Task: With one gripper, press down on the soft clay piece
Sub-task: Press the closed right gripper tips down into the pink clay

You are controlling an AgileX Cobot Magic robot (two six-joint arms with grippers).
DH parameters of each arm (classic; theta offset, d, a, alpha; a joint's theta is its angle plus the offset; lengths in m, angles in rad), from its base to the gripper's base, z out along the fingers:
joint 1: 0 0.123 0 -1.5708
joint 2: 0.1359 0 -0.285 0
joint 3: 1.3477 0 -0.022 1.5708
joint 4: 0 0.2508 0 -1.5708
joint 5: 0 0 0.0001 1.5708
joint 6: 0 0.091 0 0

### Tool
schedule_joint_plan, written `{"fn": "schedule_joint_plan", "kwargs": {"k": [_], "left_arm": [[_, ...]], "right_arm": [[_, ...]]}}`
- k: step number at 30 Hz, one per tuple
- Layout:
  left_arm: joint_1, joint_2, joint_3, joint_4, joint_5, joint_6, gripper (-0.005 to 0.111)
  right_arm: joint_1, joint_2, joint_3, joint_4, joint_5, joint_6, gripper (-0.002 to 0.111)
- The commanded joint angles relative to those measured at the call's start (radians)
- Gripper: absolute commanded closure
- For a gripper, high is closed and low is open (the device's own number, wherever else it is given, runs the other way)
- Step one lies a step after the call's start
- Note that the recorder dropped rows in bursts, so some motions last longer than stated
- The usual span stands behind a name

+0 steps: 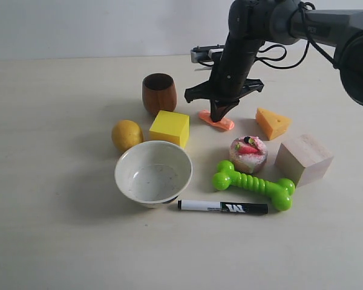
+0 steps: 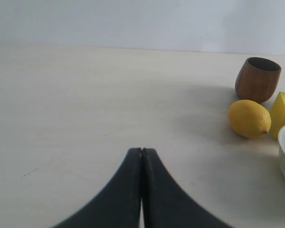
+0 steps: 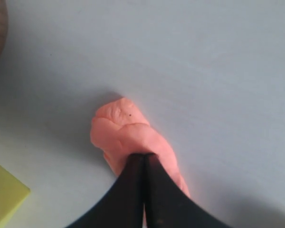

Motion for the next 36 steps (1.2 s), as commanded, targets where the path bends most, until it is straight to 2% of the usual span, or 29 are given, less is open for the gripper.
{"fn": "schedule_joint_plan", "kwargs": {"k": [1,36], "left_arm": [[0.002,-0.006,-0.004,-0.002,-0.008,-0.001,0.107],[0.002,-0.006,-0.004,-0.002,-0.008,-0.001,0.107]], "right_arm": [[0.005,0.170,0.053,-0.041,-0.123,-0.009,0.108],[0.005,0.100,0.053,-0.057,-0.065,-0.009,0.108]]}}
